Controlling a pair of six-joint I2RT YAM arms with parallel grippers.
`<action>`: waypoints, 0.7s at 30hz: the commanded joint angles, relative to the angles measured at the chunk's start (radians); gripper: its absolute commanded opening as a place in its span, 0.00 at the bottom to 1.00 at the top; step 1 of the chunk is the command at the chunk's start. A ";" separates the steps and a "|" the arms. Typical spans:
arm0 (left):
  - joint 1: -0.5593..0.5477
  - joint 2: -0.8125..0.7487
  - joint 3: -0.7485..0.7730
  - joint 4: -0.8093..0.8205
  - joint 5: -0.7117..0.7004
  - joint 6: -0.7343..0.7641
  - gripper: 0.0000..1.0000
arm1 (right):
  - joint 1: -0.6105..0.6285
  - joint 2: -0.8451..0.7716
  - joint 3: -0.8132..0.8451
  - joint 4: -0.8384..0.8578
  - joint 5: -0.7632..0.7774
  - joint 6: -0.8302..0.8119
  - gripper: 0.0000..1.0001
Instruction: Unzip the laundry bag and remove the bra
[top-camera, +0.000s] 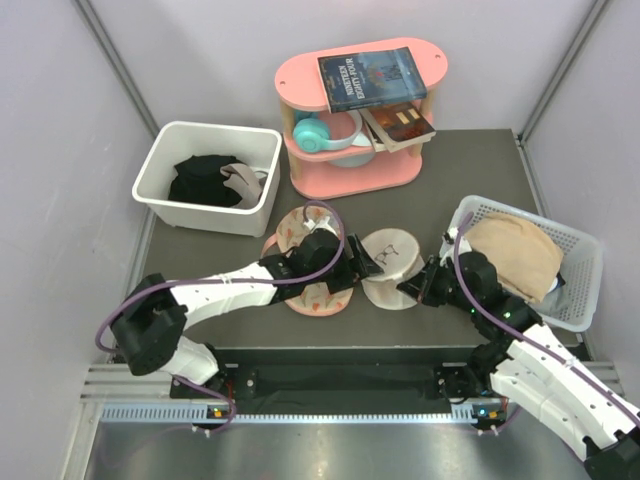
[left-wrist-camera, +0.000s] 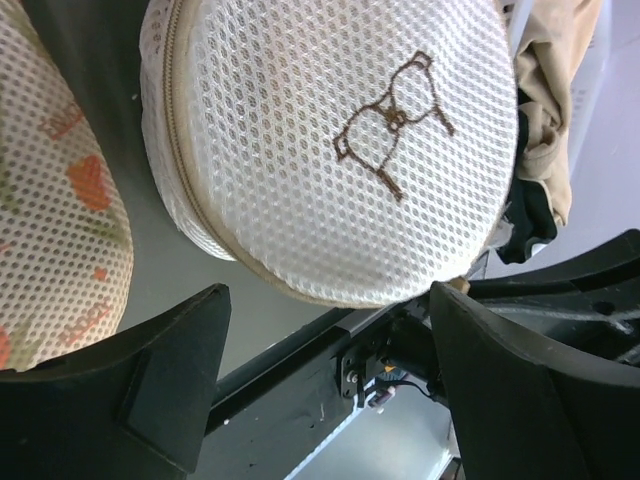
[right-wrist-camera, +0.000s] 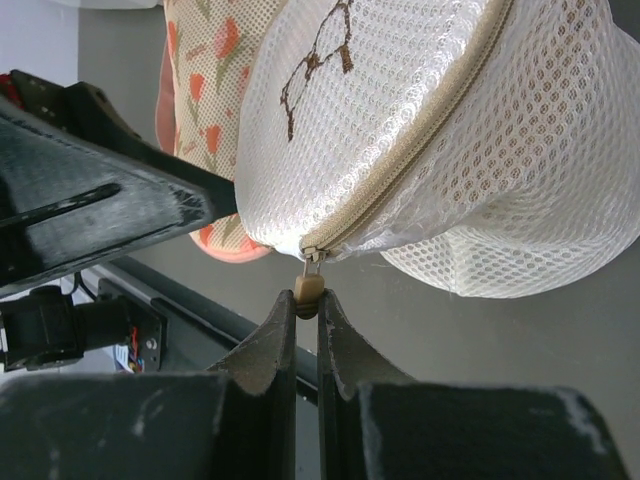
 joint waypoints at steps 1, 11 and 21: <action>0.004 0.066 -0.004 0.113 0.055 -0.035 0.83 | 0.013 -0.013 0.006 0.001 -0.023 0.006 0.00; 0.004 0.158 0.011 0.185 0.046 -0.027 0.26 | 0.015 -0.027 -0.013 -0.004 -0.049 0.009 0.00; 0.014 0.124 -0.007 0.147 -0.011 0.006 0.00 | 0.015 -0.006 0.021 -0.038 -0.017 -0.008 0.00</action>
